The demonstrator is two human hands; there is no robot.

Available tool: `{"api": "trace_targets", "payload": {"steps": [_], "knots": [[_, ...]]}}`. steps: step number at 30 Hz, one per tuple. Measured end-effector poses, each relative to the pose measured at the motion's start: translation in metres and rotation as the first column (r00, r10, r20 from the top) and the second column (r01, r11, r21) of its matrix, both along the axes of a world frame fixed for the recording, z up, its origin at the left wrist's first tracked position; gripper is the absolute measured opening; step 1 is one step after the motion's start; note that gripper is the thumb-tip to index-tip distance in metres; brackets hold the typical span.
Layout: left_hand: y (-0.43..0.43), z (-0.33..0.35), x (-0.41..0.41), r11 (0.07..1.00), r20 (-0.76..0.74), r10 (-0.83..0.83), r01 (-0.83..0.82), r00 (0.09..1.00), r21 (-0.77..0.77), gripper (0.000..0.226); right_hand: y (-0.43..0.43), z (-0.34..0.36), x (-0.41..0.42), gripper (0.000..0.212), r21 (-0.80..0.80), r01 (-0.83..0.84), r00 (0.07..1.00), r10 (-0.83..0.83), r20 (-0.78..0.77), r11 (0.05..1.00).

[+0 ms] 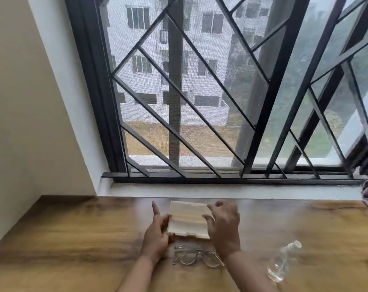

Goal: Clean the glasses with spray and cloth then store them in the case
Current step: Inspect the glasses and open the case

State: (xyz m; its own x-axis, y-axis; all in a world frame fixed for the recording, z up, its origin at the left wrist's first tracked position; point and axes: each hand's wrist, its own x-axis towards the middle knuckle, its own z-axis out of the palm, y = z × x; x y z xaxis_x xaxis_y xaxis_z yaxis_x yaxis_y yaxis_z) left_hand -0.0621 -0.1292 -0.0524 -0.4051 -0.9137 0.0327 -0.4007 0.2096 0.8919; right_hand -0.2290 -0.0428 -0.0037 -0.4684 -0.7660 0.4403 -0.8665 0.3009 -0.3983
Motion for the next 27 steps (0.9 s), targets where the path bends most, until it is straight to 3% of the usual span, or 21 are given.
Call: {"api": "trace_targets", "payload": {"steps": [2,4,9,19,27], "knots": [[0.000,-0.001,0.000,1.000,0.003,0.003,-0.003,1.000,-0.003,0.104,0.021,-0.007,0.020,0.022,-0.017,-0.086,0.990,0.083,-0.110,0.996],[0.000,-0.002,0.000,1.000,0.019,0.013,-0.013,1.000,-0.017,0.104,0.037,-0.018,0.032,0.021,0.063,-0.135,0.971,0.145,-0.190,0.989],[0.001,-0.002,0.000,1.000,0.039,0.007,-0.006,0.999,-0.020,0.101,0.045,-0.031,0.034,0.023,0.128,-0.129,0.945,0.161,-0.285,0.983],[0.000,-0.003,-0.001,0.999,0.063,0.033,-0.031,0.997,-0.027,0.101,0.027,-0.015,0.024,0.012,0.111,-0.141,0.951,0.166,-0.262,0.984],[0.001,-0.002,0.001,0.998,0.099,0.051,-0.047,0.994,-0.050,0.104,-0.014,0.013,0.028,0.017,0.231,-0.119,0.950,0.178,-0.256,0.966]]}}
